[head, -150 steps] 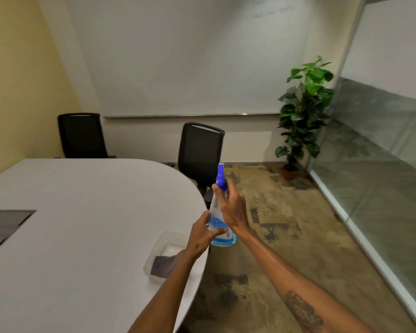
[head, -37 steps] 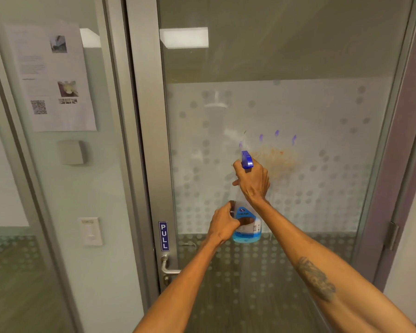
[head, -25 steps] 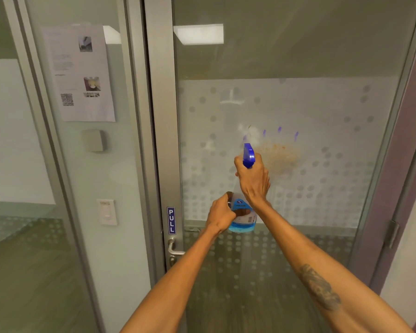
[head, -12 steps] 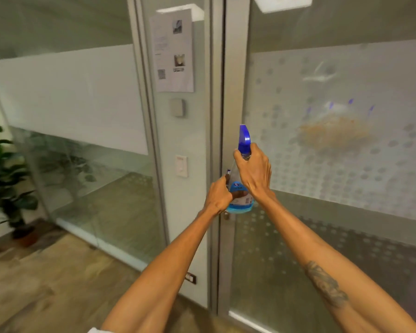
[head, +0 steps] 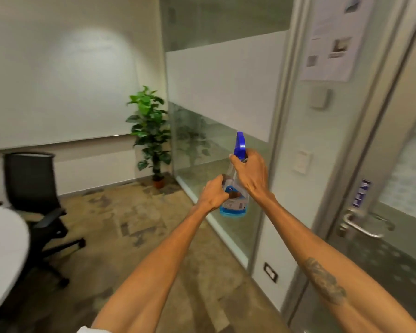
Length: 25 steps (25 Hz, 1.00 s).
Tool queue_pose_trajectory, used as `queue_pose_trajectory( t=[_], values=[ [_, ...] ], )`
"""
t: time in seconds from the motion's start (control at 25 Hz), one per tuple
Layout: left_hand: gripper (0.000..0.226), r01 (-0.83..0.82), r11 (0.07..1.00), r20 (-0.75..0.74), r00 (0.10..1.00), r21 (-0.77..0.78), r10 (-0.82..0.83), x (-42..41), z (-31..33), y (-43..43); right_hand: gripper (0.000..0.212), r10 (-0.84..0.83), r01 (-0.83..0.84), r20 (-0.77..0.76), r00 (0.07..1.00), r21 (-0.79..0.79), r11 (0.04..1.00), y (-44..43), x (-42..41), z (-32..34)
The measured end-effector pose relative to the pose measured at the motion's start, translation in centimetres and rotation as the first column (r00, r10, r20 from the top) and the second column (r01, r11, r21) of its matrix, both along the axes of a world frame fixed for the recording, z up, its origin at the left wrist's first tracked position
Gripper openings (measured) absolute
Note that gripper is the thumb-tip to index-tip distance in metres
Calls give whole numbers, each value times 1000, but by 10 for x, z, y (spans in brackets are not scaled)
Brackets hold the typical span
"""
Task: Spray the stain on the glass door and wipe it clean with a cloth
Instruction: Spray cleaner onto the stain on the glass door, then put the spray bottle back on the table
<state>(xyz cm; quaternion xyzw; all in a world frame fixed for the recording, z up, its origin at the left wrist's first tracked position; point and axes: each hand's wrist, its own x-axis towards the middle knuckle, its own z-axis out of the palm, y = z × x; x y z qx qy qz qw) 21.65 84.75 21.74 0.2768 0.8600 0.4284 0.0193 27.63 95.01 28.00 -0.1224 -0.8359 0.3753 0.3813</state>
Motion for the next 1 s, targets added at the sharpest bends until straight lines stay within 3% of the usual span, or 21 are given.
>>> queue_pose_trajectory(
  t=[0.28, 0.52, 0.72, 1.0],
  values=[
    [48, -332, 943, 51, 942, 11, 331, -62, -18, -214, 15, 333, -332, 51, 942, -32, 943, -199, -99, -15],
    [64, -564, 825, 43, 824, -21, 565, -100, -38, -405, 31, 515, -515, 94, 852, -35, 857, -383, -162, -31],
    [56, -683, 730, 65, 730, 21, 680, -114, -61, -536, 34, 628, -629, 113, 770, -34, 777, -515, -202, -51],
    [51, -806, 591, 130, 589, 28, 798, -126, -87, -656, 32, 746, -748, 127, 653, -42, 662, -651, -246, -81]
  ],
)
